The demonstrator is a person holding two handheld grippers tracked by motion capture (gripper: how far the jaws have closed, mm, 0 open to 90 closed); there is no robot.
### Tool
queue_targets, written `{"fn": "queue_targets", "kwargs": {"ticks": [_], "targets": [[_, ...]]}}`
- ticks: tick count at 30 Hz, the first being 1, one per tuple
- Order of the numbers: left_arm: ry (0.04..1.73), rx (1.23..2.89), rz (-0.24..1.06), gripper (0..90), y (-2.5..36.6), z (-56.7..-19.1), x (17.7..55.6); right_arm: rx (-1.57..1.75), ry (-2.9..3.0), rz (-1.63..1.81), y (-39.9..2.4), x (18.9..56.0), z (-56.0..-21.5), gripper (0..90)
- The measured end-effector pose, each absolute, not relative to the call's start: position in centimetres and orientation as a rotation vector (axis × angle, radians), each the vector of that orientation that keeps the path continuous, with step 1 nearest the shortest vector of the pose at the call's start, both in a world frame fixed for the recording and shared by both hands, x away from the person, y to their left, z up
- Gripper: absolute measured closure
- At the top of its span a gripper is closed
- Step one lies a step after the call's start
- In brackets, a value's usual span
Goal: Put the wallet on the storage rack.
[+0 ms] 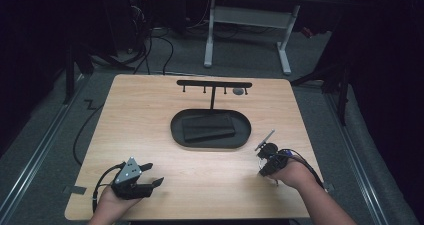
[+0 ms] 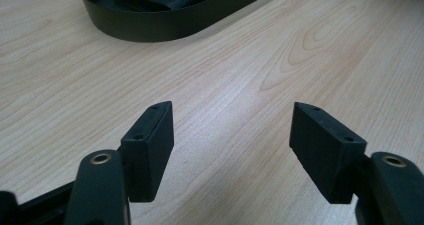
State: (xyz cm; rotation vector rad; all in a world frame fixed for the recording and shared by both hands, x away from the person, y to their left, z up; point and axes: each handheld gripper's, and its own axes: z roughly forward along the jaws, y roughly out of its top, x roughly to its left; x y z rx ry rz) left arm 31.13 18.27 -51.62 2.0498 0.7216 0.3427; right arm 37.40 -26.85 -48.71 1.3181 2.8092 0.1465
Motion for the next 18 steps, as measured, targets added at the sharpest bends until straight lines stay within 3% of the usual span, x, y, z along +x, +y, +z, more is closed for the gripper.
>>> {"fn": "queue_targets", "kwargs": {"ticks": [10,18], "targets": [[0.724,2.044,0.346,35.0,18.3,-51.6,31.1,1.261,2.857,-0.002,-25.5,38.0,-48.7,85.0],[0.723,2.048,0.341,35.1,18.3,-51.7,31.1,1.222,2.892,0.014,-25.7,38.1,-48.7,86.4]]}}
